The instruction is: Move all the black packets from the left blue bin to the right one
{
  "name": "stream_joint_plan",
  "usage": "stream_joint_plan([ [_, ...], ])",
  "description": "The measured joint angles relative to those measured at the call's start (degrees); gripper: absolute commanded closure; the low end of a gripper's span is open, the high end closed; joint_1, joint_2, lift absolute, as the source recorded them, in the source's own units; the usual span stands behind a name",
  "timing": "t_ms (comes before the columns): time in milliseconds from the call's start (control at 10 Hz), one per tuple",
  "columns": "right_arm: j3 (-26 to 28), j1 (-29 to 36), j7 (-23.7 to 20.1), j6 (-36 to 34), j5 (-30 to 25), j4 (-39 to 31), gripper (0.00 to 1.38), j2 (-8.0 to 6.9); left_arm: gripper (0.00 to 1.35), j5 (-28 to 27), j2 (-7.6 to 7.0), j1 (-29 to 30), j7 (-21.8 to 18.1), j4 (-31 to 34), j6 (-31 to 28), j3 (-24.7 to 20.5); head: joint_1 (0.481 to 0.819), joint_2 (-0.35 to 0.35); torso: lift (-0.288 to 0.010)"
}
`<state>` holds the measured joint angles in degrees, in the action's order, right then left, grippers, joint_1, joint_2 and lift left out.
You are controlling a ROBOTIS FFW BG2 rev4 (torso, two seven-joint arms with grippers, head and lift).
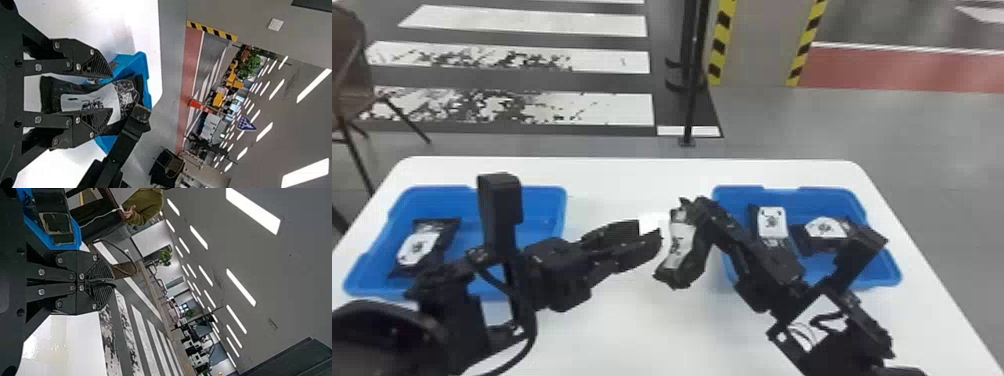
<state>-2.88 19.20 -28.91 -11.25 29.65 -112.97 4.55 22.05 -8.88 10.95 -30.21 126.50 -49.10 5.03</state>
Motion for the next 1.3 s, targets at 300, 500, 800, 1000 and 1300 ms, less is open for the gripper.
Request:
stream_joint_plan([
  [300, 5.6, -3.7, 0.4, 0.0, -0.7, 3.6, 1.28, 0.42, 0.13, 0.8, 0.91, 4.3, 0.0, 2.3, 2.0, -4.5, 0.695, -0.097, -0.140],
  [500, 11.3, -7.6, 1.3, 0.0, -3.8, 8.7, 1.28, 1.32, 0.13, 0.8, 1.96, 9.5, 0.1, 7.8, 2.7, -9.5, 0.695, -0.137, -0.140],
  [800, 17.8, -12.6, 2.6, 0.0, -9.4, 17.4, 0.86, 2.55, 0.13, 0.6, 3.58, 16.1, 0.8, 14.7, 4.0, -16.7, 0.695, -0.175, -0.140],
  [1000, 18.1, -13.7, 3.1, 0.4, -11.0, 20.5, 0.05, 3.10, 0.13, -0.2, 4.32, 18.0, 0.9, 15.9, 5.2, -20.4, 0.695, -0.152, -0.140],
  [1300, 17.9, -7.2, 4.9, 4.3, -18.4, 10.8, 0.15, 1.50, 0.13, -3.4, 4.91, 18.0, 1.4, 16.0, 5.6, -24.1, 0.695, -0.099, -0.140],
])
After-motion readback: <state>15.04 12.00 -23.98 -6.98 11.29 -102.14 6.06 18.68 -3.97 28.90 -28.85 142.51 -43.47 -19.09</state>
